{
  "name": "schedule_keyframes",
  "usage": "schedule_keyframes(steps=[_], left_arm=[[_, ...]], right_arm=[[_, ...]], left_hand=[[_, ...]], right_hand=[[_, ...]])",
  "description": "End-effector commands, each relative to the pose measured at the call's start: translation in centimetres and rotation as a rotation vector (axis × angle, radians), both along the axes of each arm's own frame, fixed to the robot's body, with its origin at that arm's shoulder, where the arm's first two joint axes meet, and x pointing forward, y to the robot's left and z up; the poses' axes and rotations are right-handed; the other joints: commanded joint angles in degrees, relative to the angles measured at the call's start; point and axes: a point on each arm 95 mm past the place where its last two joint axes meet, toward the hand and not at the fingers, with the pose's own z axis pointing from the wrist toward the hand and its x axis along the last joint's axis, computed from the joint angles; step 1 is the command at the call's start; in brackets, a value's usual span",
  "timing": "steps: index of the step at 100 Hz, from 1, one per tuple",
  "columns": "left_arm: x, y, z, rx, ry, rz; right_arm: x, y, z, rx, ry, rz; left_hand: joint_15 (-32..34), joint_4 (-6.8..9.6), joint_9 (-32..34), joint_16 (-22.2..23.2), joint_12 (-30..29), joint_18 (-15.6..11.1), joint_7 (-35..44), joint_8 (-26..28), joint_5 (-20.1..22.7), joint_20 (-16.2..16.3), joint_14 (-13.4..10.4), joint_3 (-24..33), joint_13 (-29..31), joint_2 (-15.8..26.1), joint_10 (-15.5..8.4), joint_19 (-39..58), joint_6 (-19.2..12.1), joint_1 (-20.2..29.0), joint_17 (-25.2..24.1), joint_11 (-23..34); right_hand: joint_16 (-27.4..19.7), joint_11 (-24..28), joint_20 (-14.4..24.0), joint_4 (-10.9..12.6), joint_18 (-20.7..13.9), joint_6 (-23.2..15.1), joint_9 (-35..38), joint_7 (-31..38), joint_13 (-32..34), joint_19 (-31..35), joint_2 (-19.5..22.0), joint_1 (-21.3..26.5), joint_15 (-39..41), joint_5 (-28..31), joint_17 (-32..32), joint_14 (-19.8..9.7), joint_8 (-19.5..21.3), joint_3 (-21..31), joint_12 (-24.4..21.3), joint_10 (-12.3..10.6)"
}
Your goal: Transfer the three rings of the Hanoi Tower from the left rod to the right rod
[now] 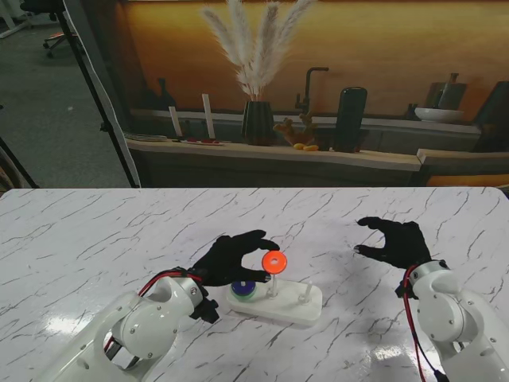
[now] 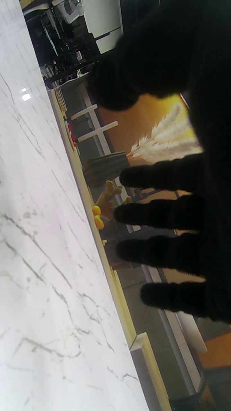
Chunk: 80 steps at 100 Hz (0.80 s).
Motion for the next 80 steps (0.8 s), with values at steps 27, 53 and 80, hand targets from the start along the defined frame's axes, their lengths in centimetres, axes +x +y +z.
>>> schedule_keyframes(steps=[27, 53, 80], left_arm=[[-0.1, -2.9, 0.0, -0.007, 0.029, -0.118], [0.1, -4.6, -0.5, -0.009, 0.045, -0.165], [0.9, -5.7, -1.1, -0.012, 0.059, -0.182]], right_arm=[[0.1, -0.4, -0.5, -0.011, 0.017, -0.016], [0.1, -0.8, -0.7, -0.010, 0.022, -0.025], [-0.1, -1.2, -0.9, -0.010, 0.027, -0.036]], left_hand=[[0.11, 0.85, 0.17, 0.51, 0.99, 1.35, 1.46, -0.01, 2.39, -0.40, -0.51, 0.04, 0.30, 3.13, -1.04, -0.33, -1.80, 2.82, -0.85, 0.12], [0.24, 0.85, 0.44, 0.55, 1.05, 1.44, 1.57, 0.02, 2.45, -0.28, -0.65, 0.05, 0.57, 3.03, -1.20, -0.24, -1.96, 2.78, -0.59, 0.25], [0.30, 0.92, 0.58, 0.61, 1.16, 1.44, 1.74, 0.05, 2.28, -0.13, -0.64, 0.10, 0.57, 2.93, -1.36, -0.14, -1.88, 2.68, -0.63, 0.40]], right_hand=[[0.38, 0.93, -0.79, 1.17, 13.99, 0.58, 1.69, 0.45, 0.24, 0.90, 0.67, 0.12, 1.10, 1.41, -0.22, -0.01, -0.31, -0.60, 0.01, -0.58], [0.38, 1.01, -0.81, 1.17, 13.98, 0.57, 1.71, 0.56, 0.26, 0.96, 0.69, 0.13, 1.15, 1.47, -0.18, -0.05, -0.30, -0.62, 0.02, -0.59], [0.37, 1.01, -0.85, 1.18, 13.94, 0.58, 1.69, 0.60, 0.27, 0.99, 0.70, 0.17, 1.17, 1.46, -0.18, -0.14, -0.33, -0.60, 0.00, -0.59]])
